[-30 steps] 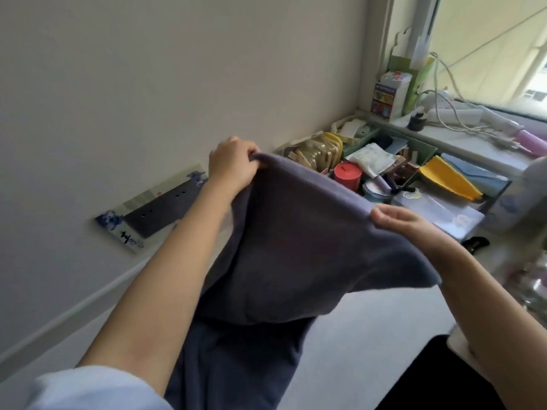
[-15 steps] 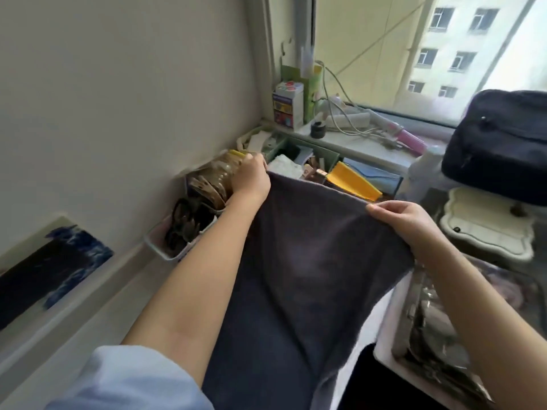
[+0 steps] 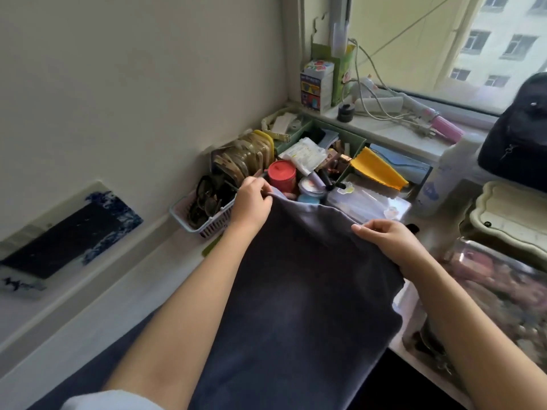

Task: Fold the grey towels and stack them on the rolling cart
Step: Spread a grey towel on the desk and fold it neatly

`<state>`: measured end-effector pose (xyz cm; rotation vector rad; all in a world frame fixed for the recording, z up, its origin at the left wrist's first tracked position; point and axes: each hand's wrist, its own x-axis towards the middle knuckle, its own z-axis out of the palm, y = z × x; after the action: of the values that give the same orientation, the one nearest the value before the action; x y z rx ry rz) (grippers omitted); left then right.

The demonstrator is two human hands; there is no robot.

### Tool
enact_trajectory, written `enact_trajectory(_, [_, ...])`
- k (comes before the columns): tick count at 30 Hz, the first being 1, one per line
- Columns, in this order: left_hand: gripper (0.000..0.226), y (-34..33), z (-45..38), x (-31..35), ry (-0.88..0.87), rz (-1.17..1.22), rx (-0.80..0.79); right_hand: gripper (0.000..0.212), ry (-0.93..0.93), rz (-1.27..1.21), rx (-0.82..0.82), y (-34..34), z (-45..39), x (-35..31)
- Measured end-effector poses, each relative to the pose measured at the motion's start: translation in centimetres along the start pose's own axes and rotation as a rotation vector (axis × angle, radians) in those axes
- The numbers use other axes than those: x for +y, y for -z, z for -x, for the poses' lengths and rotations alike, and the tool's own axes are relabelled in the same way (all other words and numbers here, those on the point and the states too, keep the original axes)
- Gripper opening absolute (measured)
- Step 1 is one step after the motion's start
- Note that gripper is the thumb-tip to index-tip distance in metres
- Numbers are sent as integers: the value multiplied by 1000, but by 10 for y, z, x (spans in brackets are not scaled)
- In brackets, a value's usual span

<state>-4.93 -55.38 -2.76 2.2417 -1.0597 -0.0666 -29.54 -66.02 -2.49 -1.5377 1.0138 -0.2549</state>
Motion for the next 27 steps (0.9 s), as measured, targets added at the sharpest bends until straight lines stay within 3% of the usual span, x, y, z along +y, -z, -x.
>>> enact_trajectory(5, [12,52,73,-47,189,109,60,27,67,-19,-213,-59,31,-1])
enact_trajectory(11, [31,141,189,-118,472,477,278,36,183,29,-567,-166,103,-16])
enact_trajectory(19, [24,284,359,-213,509,694,544,36,159,-102,-989,-328,233,-13])
enact_trajectory(22, [26,324,422,-255,563,641,535,32,149,-59,-1058,-388,275,0])
enact_trajectory(27, [32,330,512,-329,735,510,318,30,74,113,-1057,-456,314,37])
